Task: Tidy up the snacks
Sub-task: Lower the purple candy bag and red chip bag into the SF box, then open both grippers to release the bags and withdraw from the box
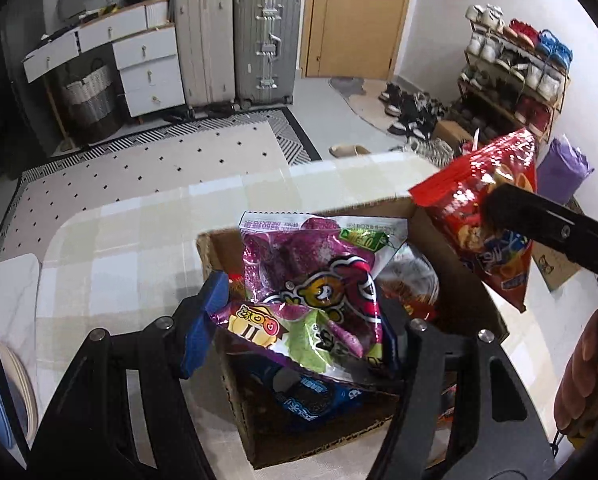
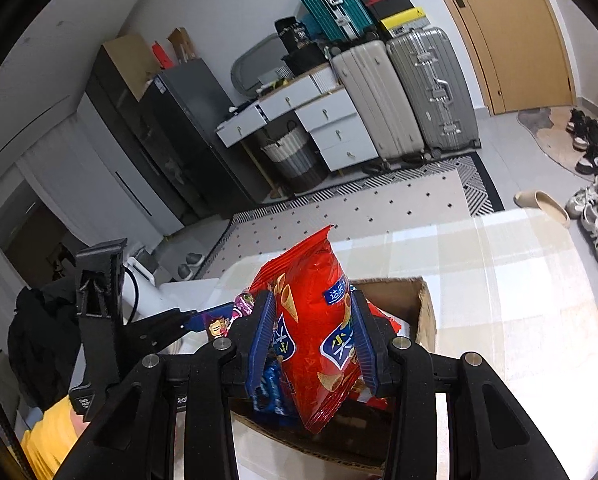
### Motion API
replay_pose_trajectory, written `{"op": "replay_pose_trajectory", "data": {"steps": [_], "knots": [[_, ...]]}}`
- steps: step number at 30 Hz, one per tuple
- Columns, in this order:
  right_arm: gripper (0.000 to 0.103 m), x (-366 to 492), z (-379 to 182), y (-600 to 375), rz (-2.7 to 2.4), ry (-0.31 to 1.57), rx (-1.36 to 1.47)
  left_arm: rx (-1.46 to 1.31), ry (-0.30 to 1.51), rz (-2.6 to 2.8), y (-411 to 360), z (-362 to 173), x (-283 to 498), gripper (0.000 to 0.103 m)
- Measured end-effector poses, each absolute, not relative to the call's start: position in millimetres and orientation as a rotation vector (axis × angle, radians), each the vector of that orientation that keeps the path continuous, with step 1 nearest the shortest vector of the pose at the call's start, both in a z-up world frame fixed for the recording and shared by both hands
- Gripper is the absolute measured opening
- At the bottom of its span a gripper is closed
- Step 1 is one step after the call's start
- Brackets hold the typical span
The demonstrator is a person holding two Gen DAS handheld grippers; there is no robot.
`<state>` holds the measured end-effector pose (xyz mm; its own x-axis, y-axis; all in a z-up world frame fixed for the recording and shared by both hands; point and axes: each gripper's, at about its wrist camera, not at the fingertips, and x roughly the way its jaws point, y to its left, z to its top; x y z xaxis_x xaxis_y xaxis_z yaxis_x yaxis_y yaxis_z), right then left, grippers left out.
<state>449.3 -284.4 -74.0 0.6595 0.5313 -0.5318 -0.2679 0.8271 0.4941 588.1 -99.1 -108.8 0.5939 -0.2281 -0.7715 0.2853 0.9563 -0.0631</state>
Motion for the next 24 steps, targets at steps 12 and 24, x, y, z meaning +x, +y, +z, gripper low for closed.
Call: {"op": "replay_pose_trajectory", "data": {"steps": [12, 24], "knots": [[0.038, 460, -97, -286, 0.425, 0.750, 0.432, 0.168, 0.963, -0.308, -125, -137, 613, 0.067], [0.039, 460, -95, -278, 0.408, 0.761, 0.417, 0.163, 0.928, -0.356, -114, -122, 598, 0.078]]}}
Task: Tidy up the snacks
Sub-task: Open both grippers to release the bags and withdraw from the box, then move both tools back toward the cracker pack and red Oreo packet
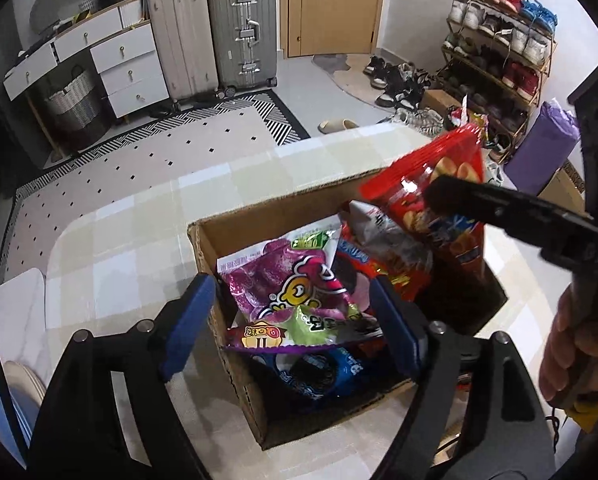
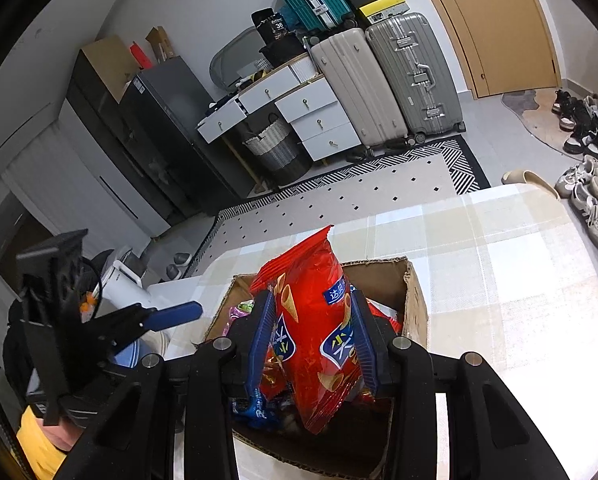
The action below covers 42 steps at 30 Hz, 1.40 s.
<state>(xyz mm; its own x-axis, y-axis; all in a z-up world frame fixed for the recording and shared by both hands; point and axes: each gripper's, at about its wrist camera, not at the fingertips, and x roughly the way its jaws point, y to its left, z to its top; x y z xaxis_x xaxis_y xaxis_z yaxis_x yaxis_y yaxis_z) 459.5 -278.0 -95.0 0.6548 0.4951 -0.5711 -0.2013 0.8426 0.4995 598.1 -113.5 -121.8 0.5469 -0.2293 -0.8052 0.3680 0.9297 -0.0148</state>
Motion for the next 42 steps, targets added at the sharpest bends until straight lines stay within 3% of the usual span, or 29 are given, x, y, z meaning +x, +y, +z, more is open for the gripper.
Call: {"op": "replay_pose_trajectory", "data": {"steps": [16, 24, 33, 38, 39, 41, 42], "knots": [[0.041, 446, -85, -274, 0.357, 0.737, 0.363, 0.029, 0.824, -0.309, -57, -59, 536, 0.079], [0.046, 408, -37, -282, 0.377, 0.630, 0.360, -0.027, 0.743, -0.284, -25, -18, 478, 0.079], [0.052, 310, 23, -273, 0.447, 0.513, 0.282, -0.029, 0.573, -0.263, -11, 66, 375, 0.082], [0.080, 246, 54, -274, 0.483, 0.426, 0.283, -0.022, 0.494, -0.241, -11, 111, 305, 0.089], [0.081, 232, 60, -275, 0.484, 0.402, 0.286, -0.022, 0.483, -0.243, -13, 117, 293, 0.090], [0.083, 201, 73, -275, 0.499, 0.356, 0.269, -0.029, 0.455, -0.248, -15, 128, 264, 0.102], [0.086, 190, 79, -274, 0.501, 0.341, 0.261, -0.034, 0.442, -0.251, -16, 134, 251, 0.102]]}}
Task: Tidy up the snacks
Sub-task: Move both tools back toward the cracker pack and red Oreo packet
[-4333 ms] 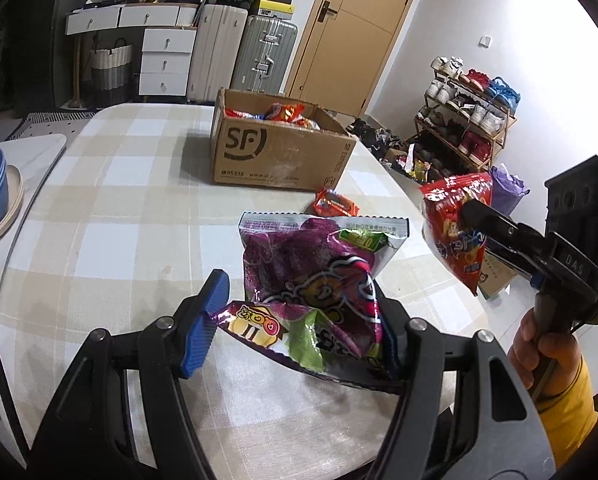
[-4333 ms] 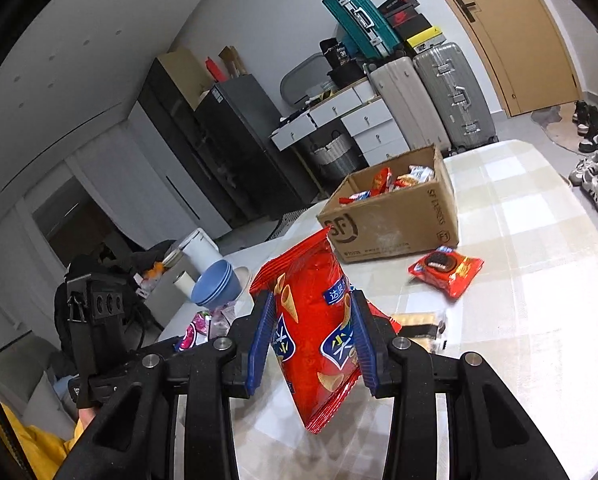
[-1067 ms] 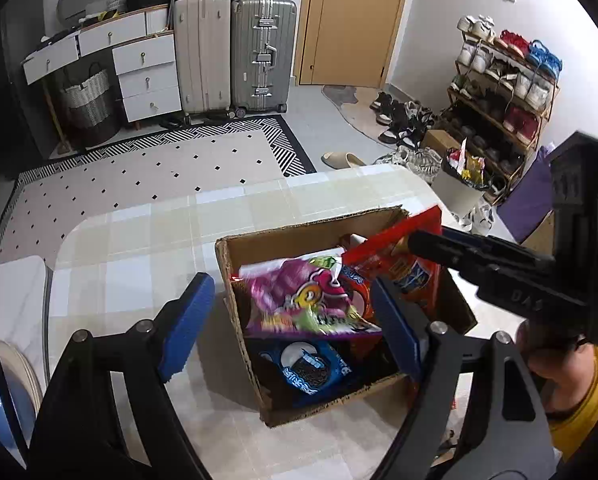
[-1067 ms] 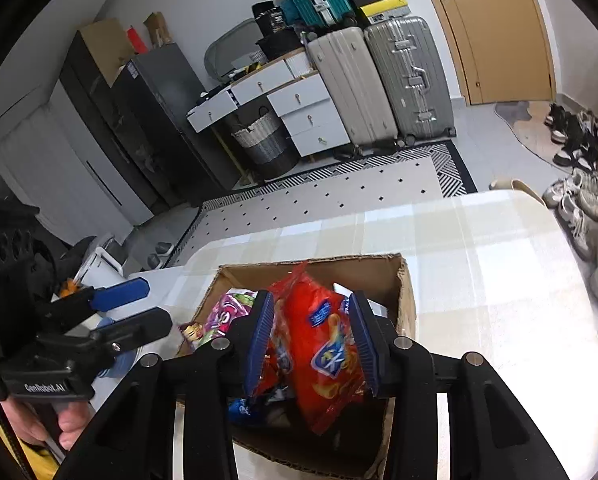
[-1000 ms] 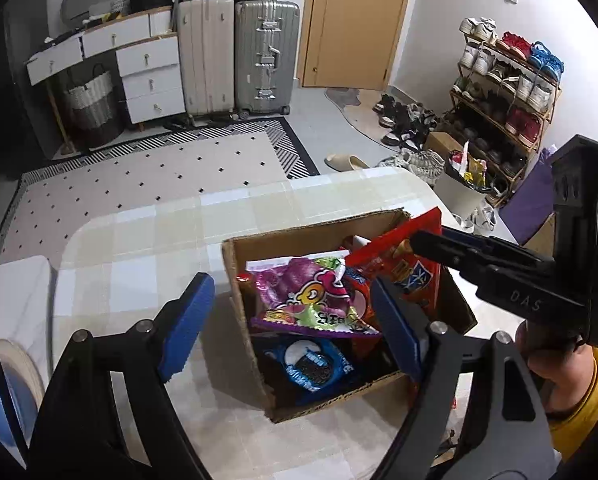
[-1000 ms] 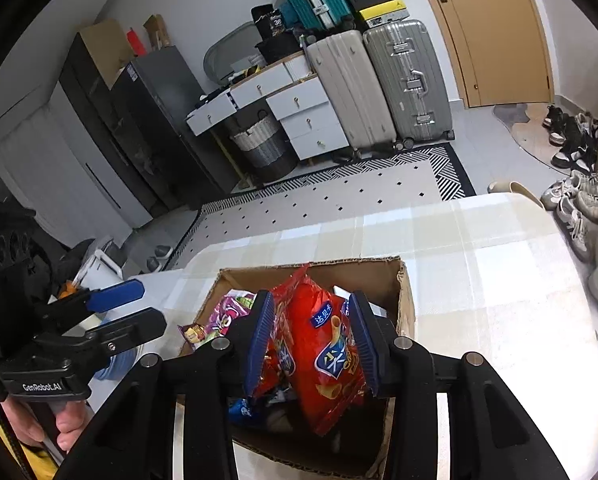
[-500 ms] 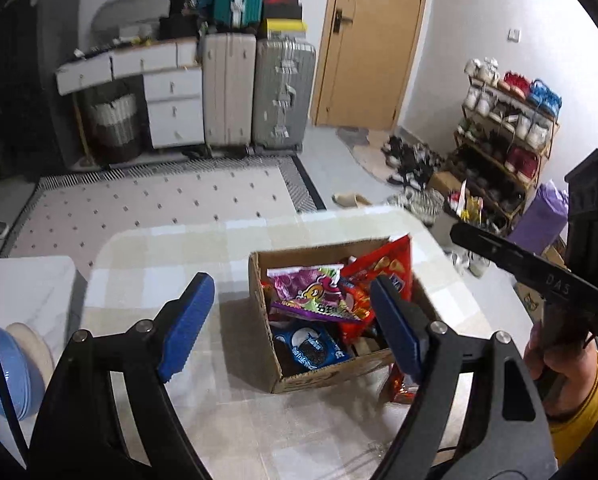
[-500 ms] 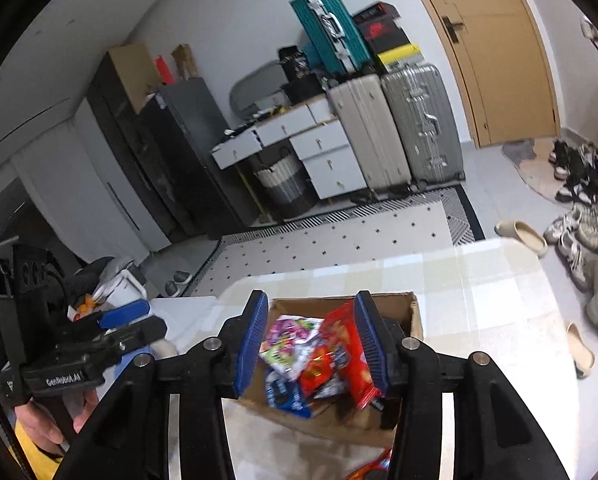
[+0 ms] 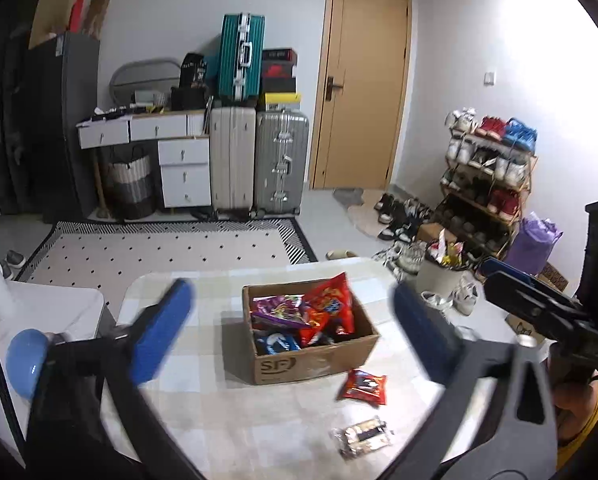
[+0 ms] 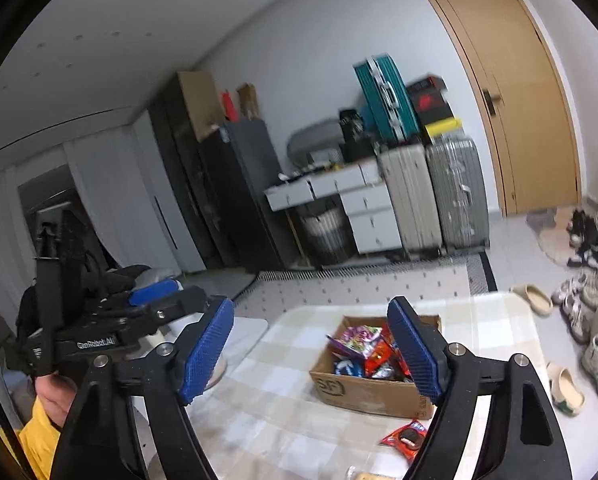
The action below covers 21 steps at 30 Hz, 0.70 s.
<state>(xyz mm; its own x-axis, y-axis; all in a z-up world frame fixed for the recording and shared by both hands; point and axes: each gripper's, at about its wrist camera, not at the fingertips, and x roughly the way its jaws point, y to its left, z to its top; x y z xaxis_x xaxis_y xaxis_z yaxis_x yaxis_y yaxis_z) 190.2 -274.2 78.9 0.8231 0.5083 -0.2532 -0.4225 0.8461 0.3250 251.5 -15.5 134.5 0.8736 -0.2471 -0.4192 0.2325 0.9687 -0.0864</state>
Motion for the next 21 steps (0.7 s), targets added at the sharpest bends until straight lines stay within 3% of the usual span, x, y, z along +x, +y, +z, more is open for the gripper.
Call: {"op": "replay_pose_trajectory", "data": {"steps": [7, 14, 21], "knots": [[0.102, 97, 107, -282, 0.489, 0.203, 0.253, -0.052, 0.354, -0.260, -16, 156, 149, 0.102], [0.102, 39, 104, -287, 0.498, 0.156, 0.250, 0.010, 0.291, -0.183, -27, 143, 52, 0.102], [0.102, -5, 62, -276, 0.419, 0.111, 0.161, -0.022, 0.307, -0.172, -27, 101, -3, 0.102]]}}
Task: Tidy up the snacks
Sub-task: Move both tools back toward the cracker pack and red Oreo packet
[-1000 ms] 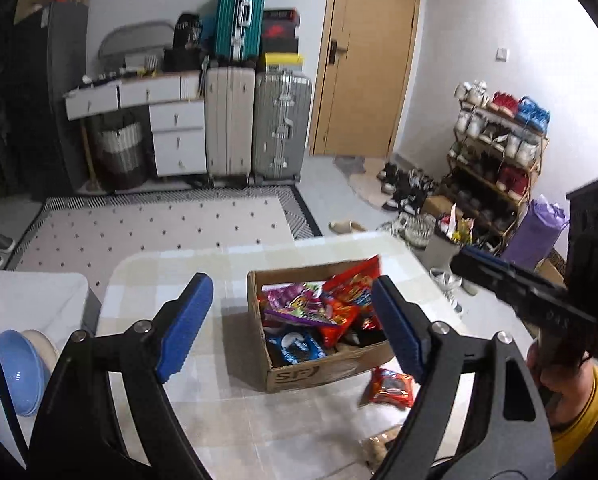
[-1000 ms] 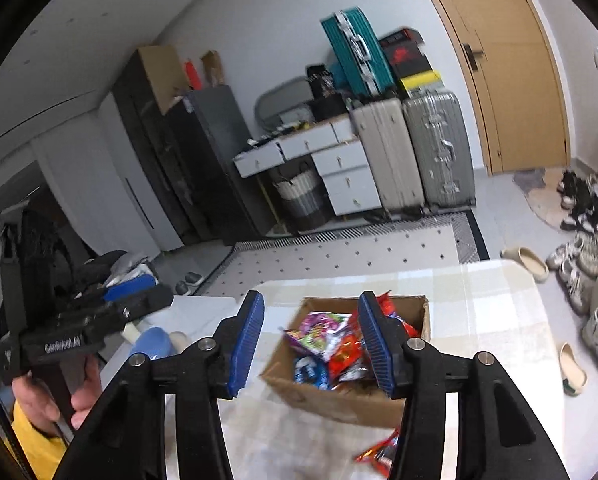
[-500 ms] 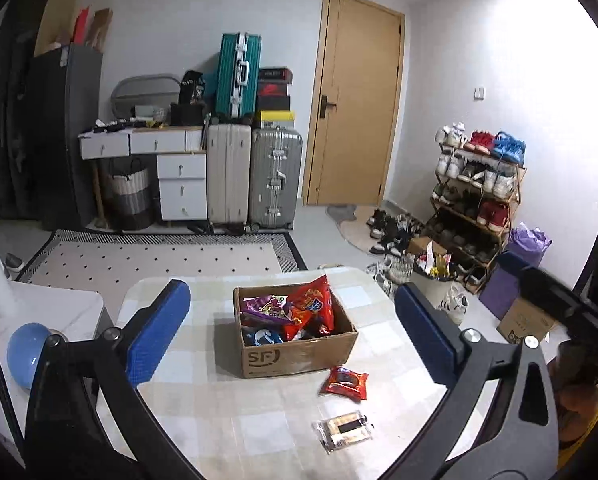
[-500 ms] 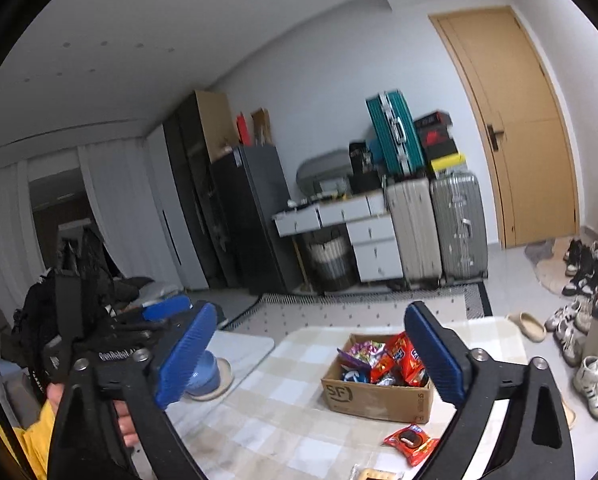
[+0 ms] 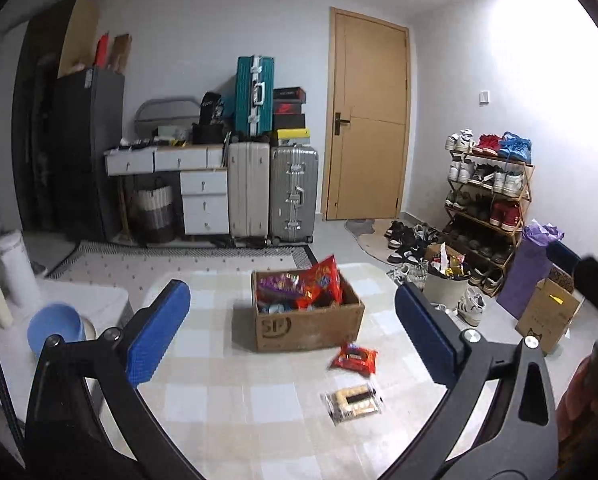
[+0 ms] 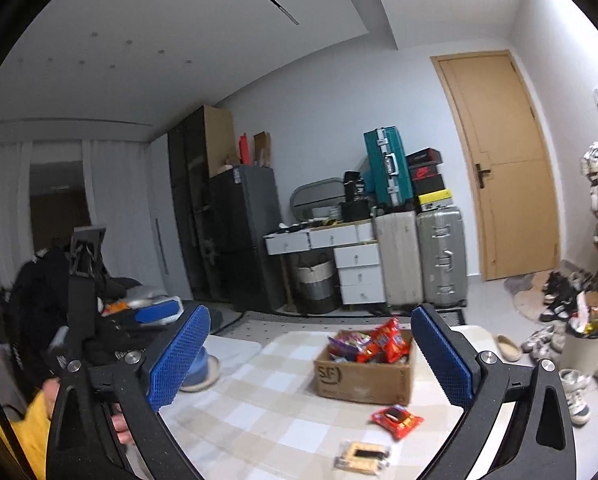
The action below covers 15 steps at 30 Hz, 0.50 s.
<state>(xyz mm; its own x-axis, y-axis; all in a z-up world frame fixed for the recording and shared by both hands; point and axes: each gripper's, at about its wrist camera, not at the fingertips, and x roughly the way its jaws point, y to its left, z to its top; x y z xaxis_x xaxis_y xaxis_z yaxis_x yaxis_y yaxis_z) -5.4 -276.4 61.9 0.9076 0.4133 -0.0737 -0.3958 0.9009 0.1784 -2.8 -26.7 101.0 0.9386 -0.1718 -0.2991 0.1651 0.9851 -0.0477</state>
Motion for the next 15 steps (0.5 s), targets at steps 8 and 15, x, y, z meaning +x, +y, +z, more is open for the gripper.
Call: {"op": "replay_pose_trajectory", "data": {"steps": [8, 15], "knots": [[0.102, -16, 9, -267, 0.322, 0.146, 0.049, -0.020, 0.383, -0.131, -11, 21, -2, 0.102], [0.102, -1, -17, -276, 0.325, 0.198, 0.068, 0.021, 0.487, -0.203, -43, -42, 27, 0.102]]}}
